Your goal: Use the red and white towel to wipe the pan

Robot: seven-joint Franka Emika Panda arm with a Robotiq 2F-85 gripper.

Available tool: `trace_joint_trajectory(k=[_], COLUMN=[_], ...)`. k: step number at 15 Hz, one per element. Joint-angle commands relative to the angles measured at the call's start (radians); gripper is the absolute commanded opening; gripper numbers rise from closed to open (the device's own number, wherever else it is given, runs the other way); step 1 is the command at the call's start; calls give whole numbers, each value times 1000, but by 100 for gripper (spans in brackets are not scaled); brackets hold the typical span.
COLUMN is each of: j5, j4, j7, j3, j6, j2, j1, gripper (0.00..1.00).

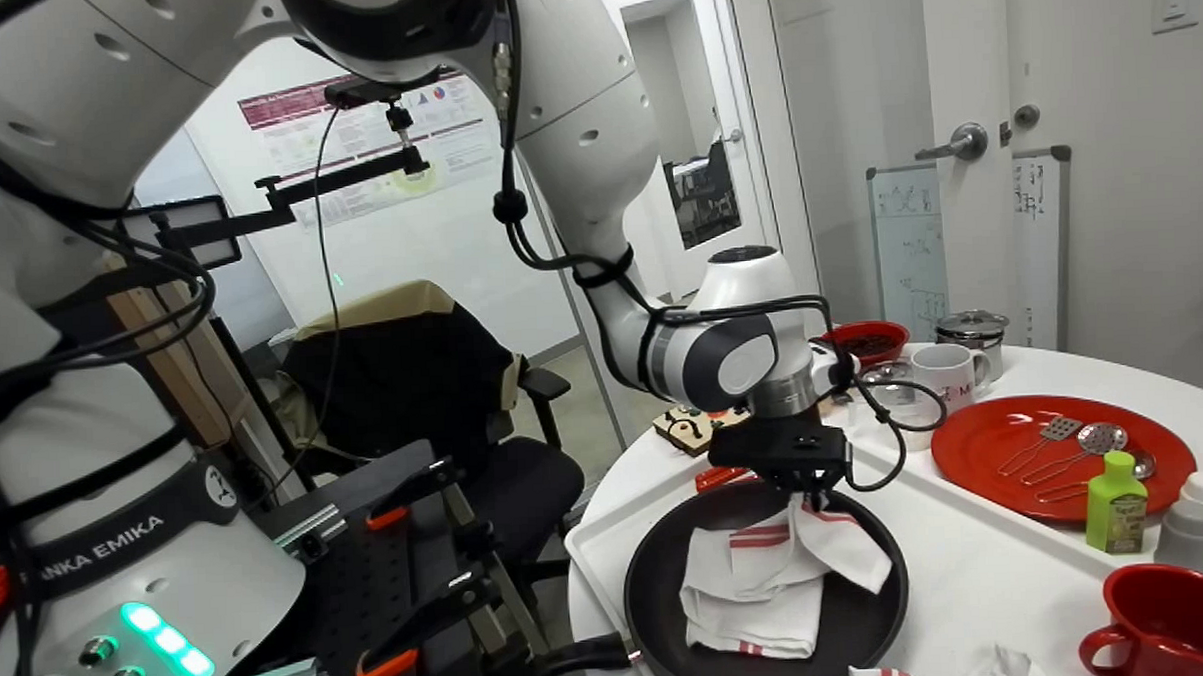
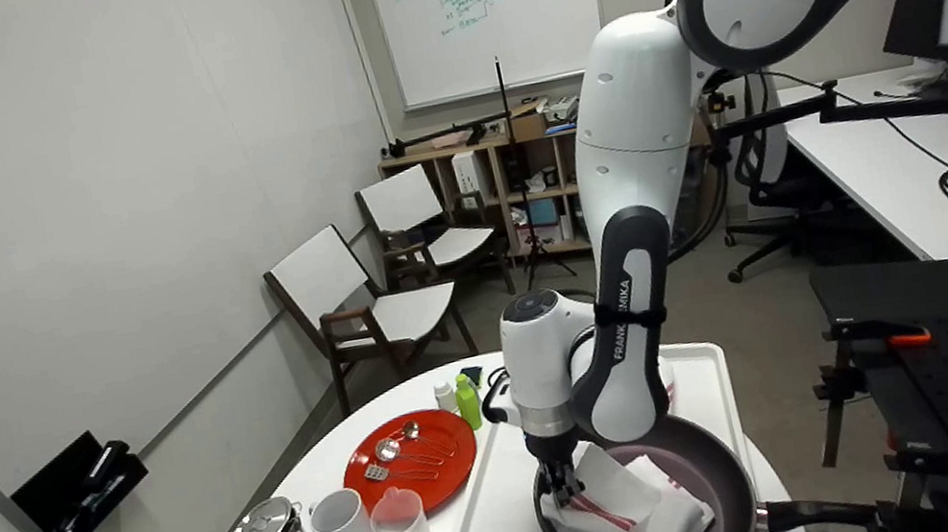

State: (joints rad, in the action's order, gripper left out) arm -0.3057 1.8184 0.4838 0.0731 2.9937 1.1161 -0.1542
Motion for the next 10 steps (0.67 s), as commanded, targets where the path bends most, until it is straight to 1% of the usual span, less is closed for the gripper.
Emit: trace_joint_trajectory(k=[1, 3, 6, 10], j5=[-31, -37, -36, -32], j4=[23, 35, 56, 78], j7=[59, 101, 166, 218], j3=[62, 82, 84, 31], j6=[-49, -91, -171, -260], j2=[-10, -7, -5, 0], j1=[-30, -39, -42, -17], gripper=[1, 1, 1, 1])
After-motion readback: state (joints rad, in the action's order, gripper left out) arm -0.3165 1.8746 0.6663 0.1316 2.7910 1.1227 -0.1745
